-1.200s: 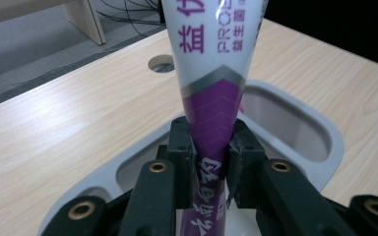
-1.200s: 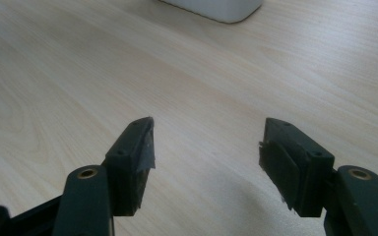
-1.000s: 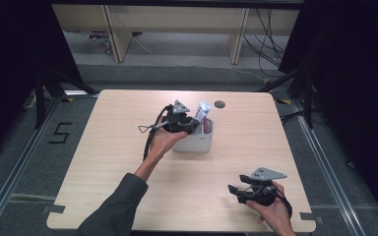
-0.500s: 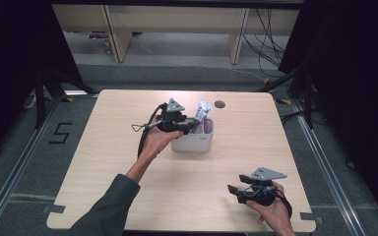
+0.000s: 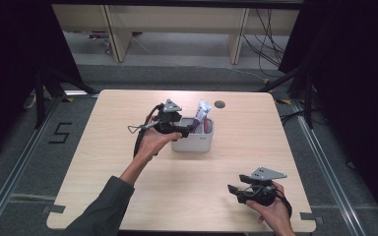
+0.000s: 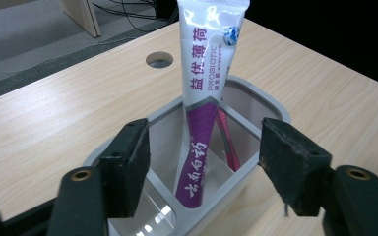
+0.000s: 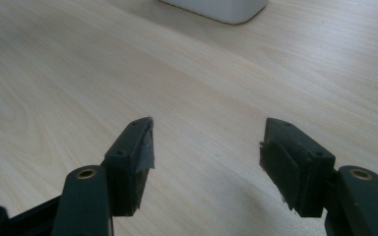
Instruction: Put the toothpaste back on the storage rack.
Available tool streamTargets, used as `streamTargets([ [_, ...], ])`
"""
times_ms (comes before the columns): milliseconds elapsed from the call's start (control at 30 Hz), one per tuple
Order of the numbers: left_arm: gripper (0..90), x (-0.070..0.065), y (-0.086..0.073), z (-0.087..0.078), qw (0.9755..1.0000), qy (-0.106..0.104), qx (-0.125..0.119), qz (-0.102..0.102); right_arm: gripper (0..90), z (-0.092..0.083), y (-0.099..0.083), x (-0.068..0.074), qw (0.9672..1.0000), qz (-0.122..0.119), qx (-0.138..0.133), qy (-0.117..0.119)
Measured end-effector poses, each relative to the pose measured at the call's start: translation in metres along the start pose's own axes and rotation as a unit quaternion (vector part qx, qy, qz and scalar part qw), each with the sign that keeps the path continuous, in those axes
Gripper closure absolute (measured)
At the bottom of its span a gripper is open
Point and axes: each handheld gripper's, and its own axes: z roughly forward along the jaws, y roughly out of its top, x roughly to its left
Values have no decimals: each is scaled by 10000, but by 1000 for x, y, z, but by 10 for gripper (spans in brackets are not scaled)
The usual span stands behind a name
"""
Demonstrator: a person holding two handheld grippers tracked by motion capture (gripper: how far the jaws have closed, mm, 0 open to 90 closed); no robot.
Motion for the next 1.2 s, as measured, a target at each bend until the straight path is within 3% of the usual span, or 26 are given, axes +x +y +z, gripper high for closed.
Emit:
streamTargets([
  [167, 310, 2, 0, -4, 10000, -9, 7, -53, 379, 0, 0, 0, 10000, 1, 3, 10],
  [300, 271, 3, -3, -10, 9995, -195, -38, -254, 379, -1, 0, 0, 10000, 10, 11, -38],
  [333, 261, 3, -4, -13, 9994, -231, -52, -254, 378, -2, 0, 3, 9999, 162, 31, -13],
  [367, 257, 3, -6, -15, 9995, -193, -78, -251, 377, -2, 0, 2, 9999, 169, 25, 11],
  [400, 254, 3, -7, -17, 9991, -204, -151, -349, 377, -3, 1, 1, 10000, 62, -17, -39],
  [567, 227, 7, -13, -29, 9991, -240, -114, -341, 371, -2, 1, -1, 10000, 47, -32, -30],
  [700, 222, 6, -16, -36, 9989, -190, -211, -371, 368, -1, 0, 1, 9998, 181, 4, -17],
  [800, 221, 3, -21, -46, 9987, -201, -323, -326, 363, -2, 0, -2, 10000, 27, -32, -75],
  [1200, 201, -5, -39, -56, 9989, -248, -347, -214, 318, -1, 0, -3, 9999, -4, -48, -142],
])
